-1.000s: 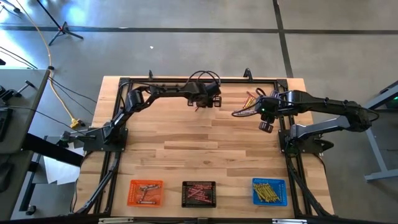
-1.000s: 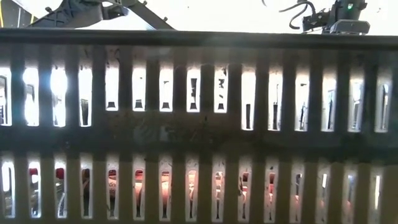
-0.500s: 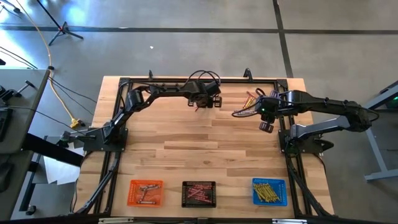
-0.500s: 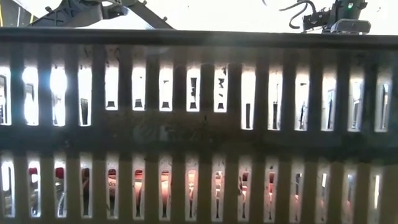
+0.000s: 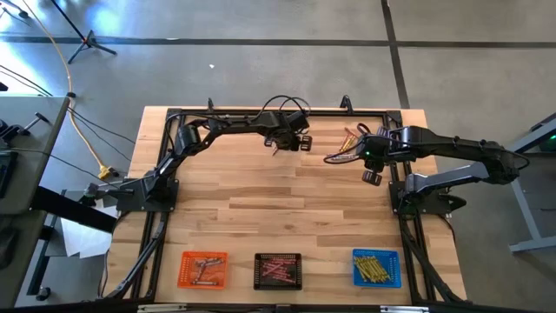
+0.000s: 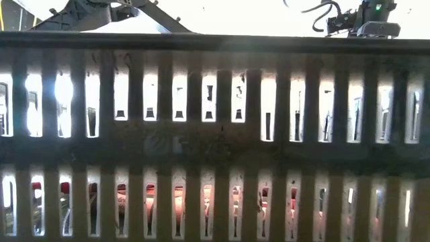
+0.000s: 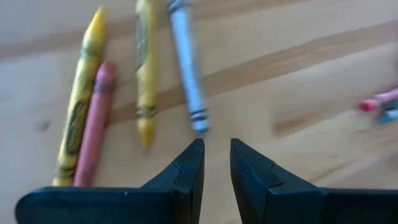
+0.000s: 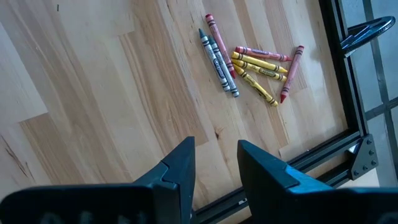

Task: Sort crayons
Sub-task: Put the gray crayon into the orange bin

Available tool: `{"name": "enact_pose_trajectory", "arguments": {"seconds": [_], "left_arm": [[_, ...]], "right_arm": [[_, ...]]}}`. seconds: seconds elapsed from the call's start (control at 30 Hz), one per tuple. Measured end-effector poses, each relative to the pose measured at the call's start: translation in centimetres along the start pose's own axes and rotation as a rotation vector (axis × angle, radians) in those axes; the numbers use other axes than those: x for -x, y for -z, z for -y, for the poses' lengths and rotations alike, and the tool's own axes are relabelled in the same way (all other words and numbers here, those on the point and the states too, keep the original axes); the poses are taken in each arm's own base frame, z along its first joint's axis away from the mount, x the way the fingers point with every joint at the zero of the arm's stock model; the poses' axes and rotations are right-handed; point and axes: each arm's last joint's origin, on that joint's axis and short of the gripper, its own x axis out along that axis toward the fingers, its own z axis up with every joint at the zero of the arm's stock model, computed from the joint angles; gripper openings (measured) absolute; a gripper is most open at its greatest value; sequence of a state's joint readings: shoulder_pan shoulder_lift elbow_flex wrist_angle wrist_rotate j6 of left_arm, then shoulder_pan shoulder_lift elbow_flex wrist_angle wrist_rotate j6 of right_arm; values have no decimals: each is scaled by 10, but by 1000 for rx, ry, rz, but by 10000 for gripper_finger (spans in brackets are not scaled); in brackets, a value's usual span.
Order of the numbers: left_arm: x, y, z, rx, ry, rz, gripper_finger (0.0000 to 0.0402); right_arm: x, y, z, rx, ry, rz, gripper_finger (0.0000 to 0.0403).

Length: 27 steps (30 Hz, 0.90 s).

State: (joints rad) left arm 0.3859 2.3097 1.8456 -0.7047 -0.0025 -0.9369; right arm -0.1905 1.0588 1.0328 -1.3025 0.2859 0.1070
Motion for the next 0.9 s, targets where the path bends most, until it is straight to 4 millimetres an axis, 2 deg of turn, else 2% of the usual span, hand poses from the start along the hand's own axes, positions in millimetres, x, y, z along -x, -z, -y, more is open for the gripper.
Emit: {"name": "enact_pose_trajectory", "arguments": {"seconds": [0.13,0.4,0.63,0.73,0.9], "left_arm": [[8,-4,4,-35,-3,9,62],[11,3,-13,-80,-236,-3,63],[10,-2,-14,-78,-193,-23,63],[9,-3,-10,-90,-114,-57,62],[10,-1,-13,-103,-144,-70,62]], "right_arm": [[0,0,0,-19,0,4,105],[0,-1,0,-51,-1,7,105],[0,-3,0,-57,-3,26,105],[0,-3,0,-50,-3,27,105],[0,-3,0,-51,-3,29,105]]}}
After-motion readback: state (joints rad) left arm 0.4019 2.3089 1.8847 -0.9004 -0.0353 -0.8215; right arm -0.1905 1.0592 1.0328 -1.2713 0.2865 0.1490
